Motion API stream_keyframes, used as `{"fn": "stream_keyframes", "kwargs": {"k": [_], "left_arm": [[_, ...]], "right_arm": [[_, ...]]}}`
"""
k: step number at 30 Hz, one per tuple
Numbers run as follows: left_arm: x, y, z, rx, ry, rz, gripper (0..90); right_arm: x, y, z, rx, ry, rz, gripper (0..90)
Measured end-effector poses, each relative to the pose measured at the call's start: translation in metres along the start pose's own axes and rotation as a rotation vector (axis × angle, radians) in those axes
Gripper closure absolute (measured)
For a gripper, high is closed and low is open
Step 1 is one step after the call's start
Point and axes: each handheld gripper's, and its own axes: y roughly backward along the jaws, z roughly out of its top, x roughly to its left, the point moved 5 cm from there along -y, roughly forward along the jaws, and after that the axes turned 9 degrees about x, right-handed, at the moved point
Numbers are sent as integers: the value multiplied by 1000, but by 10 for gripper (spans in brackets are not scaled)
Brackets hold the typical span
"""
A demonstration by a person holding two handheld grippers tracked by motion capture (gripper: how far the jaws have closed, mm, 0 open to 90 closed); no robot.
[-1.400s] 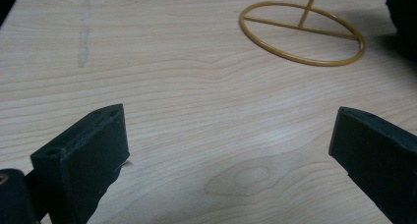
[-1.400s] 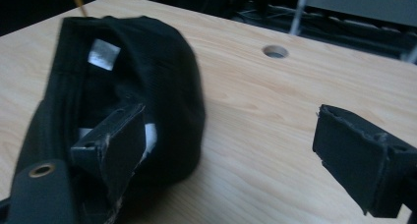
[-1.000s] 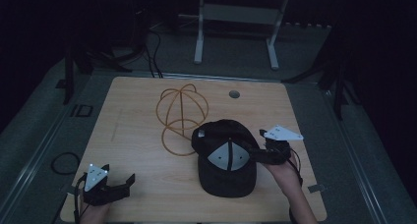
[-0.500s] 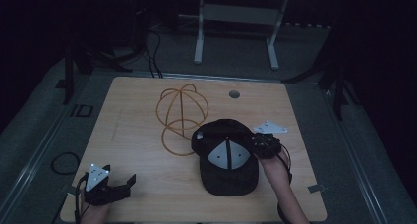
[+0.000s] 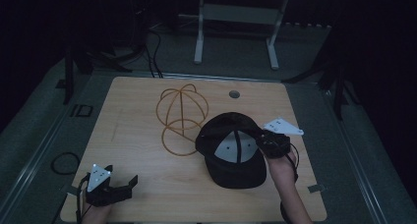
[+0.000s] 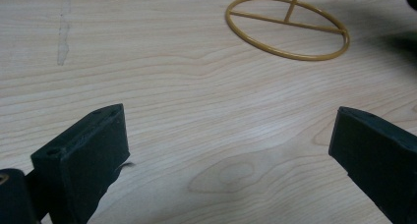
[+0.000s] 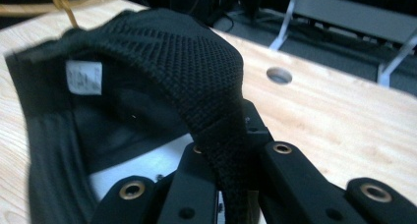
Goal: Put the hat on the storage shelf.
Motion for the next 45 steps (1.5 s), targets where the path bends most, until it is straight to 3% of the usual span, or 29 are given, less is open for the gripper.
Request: {"fn": "stream_keyframes", "kwargs": {"k": [9,12,15,16,17,19,26,28,30,45], "left_arm": [[-18,-2,4,-4,-23,-32,20],[-33,-1,6,-11,-29,-78,20],[-43,0,8,-18,-46,-90,21],[-54,0,11,-24,-73,-102,20],[-54,0,11,-24,-73,-102,20],[-73,1,18,-46,-122,-109,20],[-111,3,32,-71,-181,-170,39],[-117,3,35,-77,-186,-183,39],[-128,2,42,-82,-188,-223,39],[-180,-6,81,-116,-265,-333,45]], "right_arm": [[0,29,18,-70,21,-3,881],[-2,37,21,-88,23,-2,880],[-2,41,23,-99,26,3,880],[-3,46,24,-110,18,11,881],[-3,46,24,-110,18,11,881],[-1,52,26,-127,18,30,880],[2,66,28,-168,10,56,880],[3,69,28,-175,13,58,880],[4,70,26,-174,18,60,880],[12,66,16,-174,15,101,879]]}}
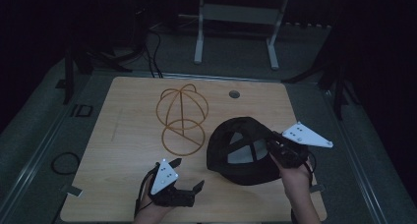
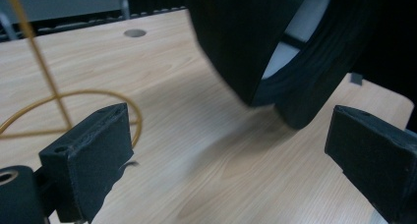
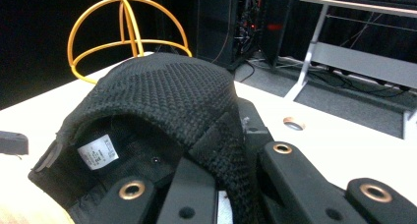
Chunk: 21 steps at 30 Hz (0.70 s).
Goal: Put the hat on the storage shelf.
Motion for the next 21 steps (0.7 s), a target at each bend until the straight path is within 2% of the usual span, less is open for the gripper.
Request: {"fn": "stream_keyframes", "kwargs": {"k": [5,8,10,12,21], "left_arm": [[-5,-12,11,12,-15,-22,50],[-7,-18,15,18,-3,-35,58],[-7,-21,19,10,-8,-21,59],[-6,-21,23,4,0,-35,60],[5,-20,43,-27,-23,-14,78]], "right_arm": [[5,-1,0,-2,11,15,879],[9,-1,0,1,18,29,879],[12,-2,-1,3,20,37,879],[14,-3,-1,3,20,43,879],[29,-5,-7,21,55,110,880]]}}
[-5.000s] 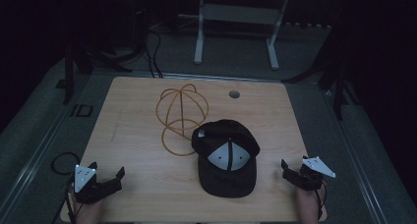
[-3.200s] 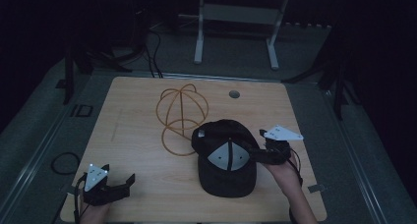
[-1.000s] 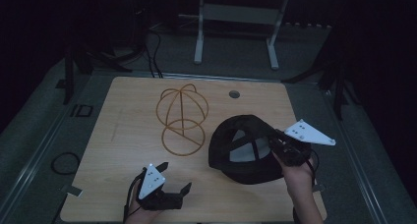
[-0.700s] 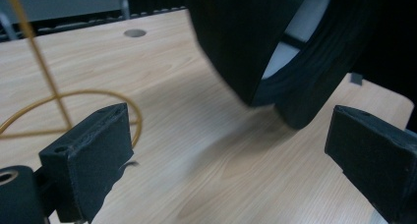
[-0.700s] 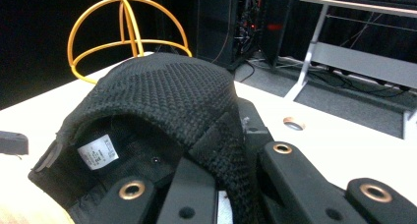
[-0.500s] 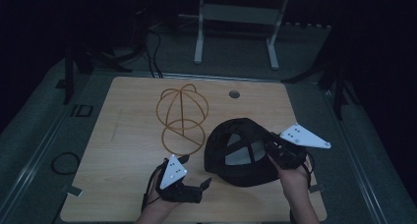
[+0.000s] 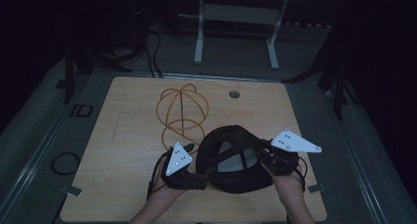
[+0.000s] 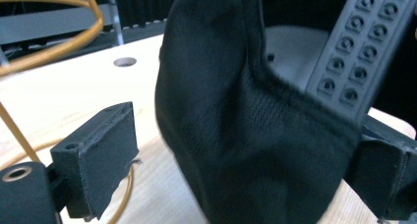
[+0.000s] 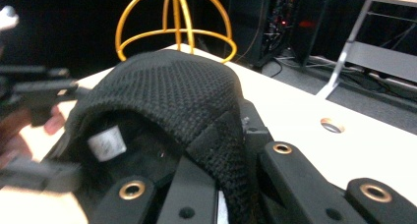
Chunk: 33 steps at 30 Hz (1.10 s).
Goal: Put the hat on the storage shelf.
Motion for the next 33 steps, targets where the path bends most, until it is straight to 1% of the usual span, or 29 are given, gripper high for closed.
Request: {"fn": "stream_keyframes", "kwargs": {"k": [3,4,5,7,10,12,13,14,15,16,17,18,19,20,22,23,24,26,27,28,29,30,32,33], "left_arm": [[1,1,4,2,-15,3,93],[1,1,5,7,-16,-2,111],[1,1,5,11,-17,-5,123],[0,1,6,21,-19,4,134],[1,2,6,18,-15,8,163],[1,3,6,12,-12,18,211],[1,4,6,7,-12,16,276],[1,5,6,6,-11,11,322],[1,5,6,5,-11,10,350],[1,5,7,4,-7,3,408],[1,5,7,4,-7,3,436],[1,4,7,11,-12,18,436],[0,3,7,18,-15,23,490],[0,3,7,24,-22,30,520],[-1,2,7,30,-37,53,611],[-1,1,7,38,-52,70,656],[-1,1,7,45,-69,90,693],[0,1,8,47,-73,107,754],[0,2,9,51,-83,115,783],[0,2,11,48,-89,116,807],[1,3,12,43,-84,116,828],[2,4,13,35,-84,124,875],[4,7,16,22,-95,132,894],[4,7,17,19,-104,139,895]], "right_arm": [[5,0,-1,0,25,27,881],[6,1,-1,-7,27,46,881],[7,1,-1,-8,27,69,881],[9,3,0,-20,28,94,881],[10,6,2,-36,32,116,881],[10,8,3,-48,26,138,881],[10,9,4,-52,27,144,881],[10,10,4,-55,26,159,881],[11,11,4,-57,27,163,881],[11,12,4,-53,33,165,881],[11,12,4,-53,33,165,881],[12,12,3,-50,42,172,881],[13,12,2,-47,45,182,881],[14,12,1,-45,47,188,881],[15,11,-1,-40,51,187,880],[16,11,-2,-35,55,187,880],[16,10,-3,-29,59,185,880],[17,10,-6,-16,61,183,880],[17,10,-7,-13,60,183,879],[17,10,-8,-9,60,182,880],[17,10,-10,-7,54,183,879],[16,10,-11,-7,48,187,879],[15,12,-15,-2,34,197,878],[16,12,-17,0,36,196,878]]}}
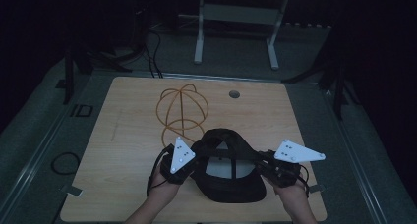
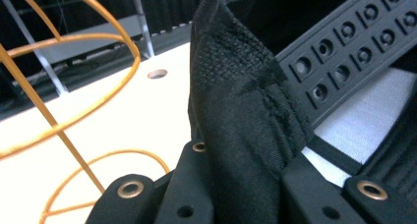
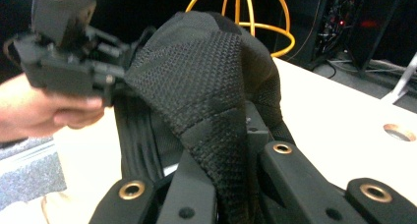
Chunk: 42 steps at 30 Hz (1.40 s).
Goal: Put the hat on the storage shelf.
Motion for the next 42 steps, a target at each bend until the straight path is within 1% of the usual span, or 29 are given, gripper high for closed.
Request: {"fn": "stream_keyframes", "kwargs": {"k": [1,3,4,6,7,9,11,13,14,15,16,17,18,19,20,21,22,24,28,29,30,32,33,34,35,37,39,41,42], "left_arm": [[0,0,1,-6,-4,6,895],[0,1,2,-2,-28,11,899],[0,1,3,-4,-30,12,899],[0,1,4,-4,-54,23,900],[0,1,5,-6,-59,26,900],[-1,2,7,-23,-85,32,900],[-3,4,10,-47,-107,13,900],[-5,6,11,-61,-133,10,900],[-5,6,11,-61,-133,10,900],[-6,7,14,-79,-156,-1,900],[-7,8,14,-79,-162,-5,900],[-7,8,15,-84,-169,-4,900],[-7,9,16,-88,-166,0,900],[-6,9,16,-89,-164,-8,900],[-6,9,17,-95,-170,-8,900],[-6,10,18,-97,-171,2,900],[-6,11,18,-98,-171,-3,900],[-5,12,19,-106,-175,0,900],[-6,17,21,-152,-202,-20,900],[-5,19,22,-158,-199,-14,900],[-5,19,22,-161,-198,-27,900],[-2,23,24,-182,-201,-33,900],[-2,24,24,-191,-210,-32,900],[0,26,24,-189,-214,-23,900],[0,27,24,-193,-211,-40,900],[2,29,24,-210,-236,-44,900],[2,33,23,-232,-271,-83,900],[1,36,21,-257,-313,-141,899],[0,37,21,-265,-328,-159,899]], "right_arm": [[1,0,-2,2,-2,4,878],[3,0,-6,8,-2,5,877],[4,0,-7,10,-1,8,877],[6,1,-10,15,-4,10,876],[6,1,-12,16,-7,13,875],[8,2,-14,17,-13,19,871],[10,5,-17,18,-10,27,843],[10,10,-18,10,-21,42,813],[10,10,-18,10,-21,42,813],[9,12,-19,7,-22,42,787],[8,17,-19,1,-34,56,729],[8,19,-20,0,-34,52,712],[8,21,-21,1,-32,54,677],[9,23,-22,4,-34,59,643],[9,24,-22,4,-35,58,618],[10,25,-24,8,-34,60,579],[11,26,-26,18,-29,63,534],[12,29,-28,27,-27,64,499],[12,38,-33,38,-20,82,461],[12,40,-34,38,-22,90,457],[13,44,-34,38,-15,109,441],[14,49,-35,39,-4,115,440],[14,53,-35,41,0,124,440],[14,57,-35,31,-1,132,440],[13,61,-34,24,-1,131,440],[10,68,-32,10,7,119,441],[3,79,-28,-28,-7,125,448],[-2,84,-26,-42,1,100,454],[-5,84,-25,-38,5,85,454]]}}
